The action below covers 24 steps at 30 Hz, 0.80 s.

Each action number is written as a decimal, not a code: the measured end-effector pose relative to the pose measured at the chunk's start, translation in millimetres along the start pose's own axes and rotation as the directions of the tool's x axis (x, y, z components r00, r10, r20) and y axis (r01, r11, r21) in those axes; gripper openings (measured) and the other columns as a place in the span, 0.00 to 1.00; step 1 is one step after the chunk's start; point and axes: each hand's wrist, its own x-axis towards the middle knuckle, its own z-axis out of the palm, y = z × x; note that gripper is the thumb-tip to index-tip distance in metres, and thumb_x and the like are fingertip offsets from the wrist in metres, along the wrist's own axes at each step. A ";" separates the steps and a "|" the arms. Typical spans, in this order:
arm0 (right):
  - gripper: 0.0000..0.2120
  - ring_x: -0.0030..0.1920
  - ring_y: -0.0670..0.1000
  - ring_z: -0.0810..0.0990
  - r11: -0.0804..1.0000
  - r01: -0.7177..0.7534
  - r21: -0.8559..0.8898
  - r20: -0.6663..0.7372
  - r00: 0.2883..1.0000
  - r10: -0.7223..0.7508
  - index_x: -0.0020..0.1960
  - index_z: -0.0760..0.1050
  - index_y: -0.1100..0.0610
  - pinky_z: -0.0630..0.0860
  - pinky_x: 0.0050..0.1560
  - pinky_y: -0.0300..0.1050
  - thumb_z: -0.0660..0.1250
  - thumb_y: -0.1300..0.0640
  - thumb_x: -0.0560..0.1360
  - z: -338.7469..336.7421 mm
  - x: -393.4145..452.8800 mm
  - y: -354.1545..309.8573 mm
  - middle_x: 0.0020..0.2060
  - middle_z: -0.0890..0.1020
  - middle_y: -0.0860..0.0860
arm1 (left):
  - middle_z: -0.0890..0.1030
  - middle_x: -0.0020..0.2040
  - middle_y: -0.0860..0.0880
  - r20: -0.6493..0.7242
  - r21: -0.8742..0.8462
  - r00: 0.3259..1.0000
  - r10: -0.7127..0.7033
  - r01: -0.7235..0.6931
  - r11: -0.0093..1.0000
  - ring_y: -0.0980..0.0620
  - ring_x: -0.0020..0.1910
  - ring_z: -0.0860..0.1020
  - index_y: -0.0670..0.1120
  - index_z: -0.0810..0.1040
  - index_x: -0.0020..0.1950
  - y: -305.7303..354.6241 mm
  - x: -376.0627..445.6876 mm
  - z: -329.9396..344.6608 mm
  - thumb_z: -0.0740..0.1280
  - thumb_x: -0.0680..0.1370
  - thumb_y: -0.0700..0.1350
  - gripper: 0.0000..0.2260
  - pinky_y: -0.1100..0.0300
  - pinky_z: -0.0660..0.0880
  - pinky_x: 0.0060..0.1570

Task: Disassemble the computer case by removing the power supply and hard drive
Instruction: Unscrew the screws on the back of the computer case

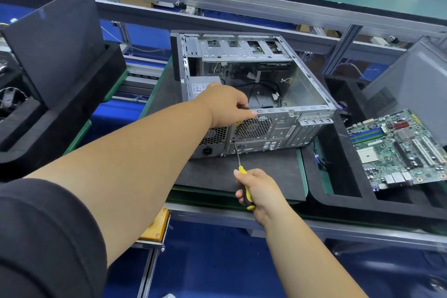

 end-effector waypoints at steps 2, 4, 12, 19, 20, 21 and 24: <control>0.10 0.27 0.46 0.72 1.000 0.026 -0.002 -0.001 1.000 -0.026 0.49 0.73 0.58 0.71 0.30 0.41 0.71 0.53 0.76 -0.7 0.9 2.2 0.36 0.76 0.52 | 0.79 0.37 0.52 -0.002 0.005 1.000 0.003 -0.003 1.000 0.48 0.46 0.75 0.50 0.80 0.45 0.3 -0.1 -0.1 0.61 0.79 0.62 0.17 0.58 0.63 0.50; 0.10 0.27 0.46 0.71 1.000 0.002 0.031 0.020 1.000 -0.002 0.46 0.73 0.58 0.70 0.31 0.42 0.71 0.53 0.76 -0.5 1.3 1.0 0.34 0.76 0.52 | 0.79 0.37 0.51 -0.001 0.008 1.000 0.007 -0.007 1.000 0.48 0.46 0.75 0.50 0.80 0.45 0.5 -0.3 -0.2 0.61 0.79 0.62 0.17 0.57 0.63 0.50; 0.15 0.27 0.47 0.75 0.981 -0.148 0.128 0.068 0.988 0.140 0.48 0.81 0.60 0.73 0.29 0.40 0.60 0.52 0.83 0.2 0.9 -3.2 0.32 0.81 0.52 | 0.77 0.35 0.52 -0.003 0.001 1.000 0.007 -0.007 1.000 0.48 0.44 0.74 0.50 0.79 0.43 0.9 -0.4 -1.0 0.61 0.79 0.62 0.17 0.58 0.62 0.49; 0.09 0.30 0.48 0.76 0.997 0.061 -0.039 -0.006 0.998 -0.061 0.48 0.76 0.57 0.72 0.31 0.43 0.68 0.50 0.78 -7.1 1.5 9.6 0.36 0.81 0.51 | 0.78 0.36 0.50 0.001 -0.017 1.000 0.009 -0.009 1.000 0.48 0.44 0.75 0.49 0.79 0.42 1.2 -0.2 -0.8 0.62 0.78 0.62 0.18 0.57 0.63 0.47; 0.09 0.30 0.47 0.76 0.998 0.060 -0.036 -0.008 0.998 -0.060 0.48 0.76 0.57 0.72 0.30 0.42 0.68 0.51 0.78 -8.1 0.2 9.0 0.36 0.81 0.51 | 0.79 0.37 0.50 0.004 -0.020 1.000 0.008 -0.008 1.000 0.47 0.45 0.75 0.49 0.79 0.43 1.5 -0.1 -1.2 0.62 0.78 0.62 0.18 0.57 0.65 0.47; 0.09 0.30 0.48 0.76 0.998 0.056 -0.036 -0.009 0.998 -0.056 0.49 0.76 0.57 0.72 0.30 0.42 0.67 0.52 0.78 -9.1 -1.1 7.9 0.36 0.81 0.51 | 0.79 0.38 0.50 0.005 -0.025 1.000 0.004 -0.004 1.000 0.47 0.45 0.75 0.49 0.79 0.43 1.5 0.0 -1.8 0.62 0.78 0.62 0.18 0.56 0.66 0.48; 0.07 0.30 0.48 0.77 1.000 -0.018 0.020 -0.019 1.000 0.019 0.50 0.76 0.58 0.73 0.31 0.43 0.63 0.55 0.80 -9.9 -1.7 2.9 0.34 0.80 0.51 | 0.79 0.38 0.51 0.020 -0.040 1.000 -0.022 0.023 0.999 0.46 0.48 0.74 0.50 0.79 0.43 0.3 -0.5 -2.9 0.62 0.78 0.63 0.18 0.55 0.71 0.51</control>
